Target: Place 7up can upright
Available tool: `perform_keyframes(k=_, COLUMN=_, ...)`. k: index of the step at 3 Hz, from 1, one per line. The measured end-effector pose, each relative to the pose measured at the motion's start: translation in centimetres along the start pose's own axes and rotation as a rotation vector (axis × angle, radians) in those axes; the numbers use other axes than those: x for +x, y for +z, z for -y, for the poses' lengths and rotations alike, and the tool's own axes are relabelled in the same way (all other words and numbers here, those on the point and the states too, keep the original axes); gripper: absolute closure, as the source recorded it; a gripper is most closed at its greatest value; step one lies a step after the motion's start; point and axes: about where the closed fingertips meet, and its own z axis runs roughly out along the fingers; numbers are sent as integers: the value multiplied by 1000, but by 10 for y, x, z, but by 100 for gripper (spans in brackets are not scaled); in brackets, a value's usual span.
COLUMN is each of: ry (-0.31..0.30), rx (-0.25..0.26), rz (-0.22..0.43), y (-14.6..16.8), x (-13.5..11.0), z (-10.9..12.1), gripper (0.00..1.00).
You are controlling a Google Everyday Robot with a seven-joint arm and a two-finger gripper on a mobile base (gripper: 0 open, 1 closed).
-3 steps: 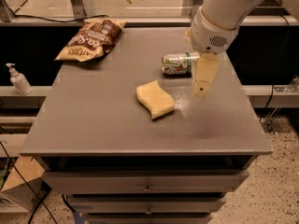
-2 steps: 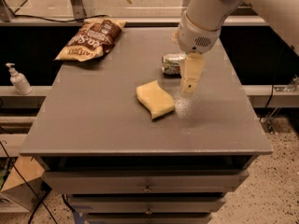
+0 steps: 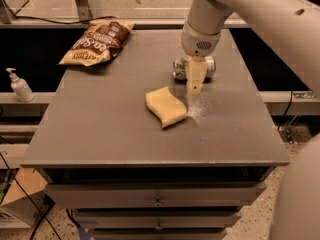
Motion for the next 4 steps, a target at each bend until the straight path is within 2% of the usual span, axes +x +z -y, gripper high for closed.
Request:
perform_keyframes(k=2, ry=27, rx=-24, rz=-105, y=34, x=22, z=31, gripper=0)
perform_keyframes(k=3, ry=-10, rx=2, rz=-172, y=35, x=19, z=33, gripper=17)
perform_keyframes(k=4, ry=-45, rx=5, rz=-202, y=33, x=14, z=22, gripper=41)
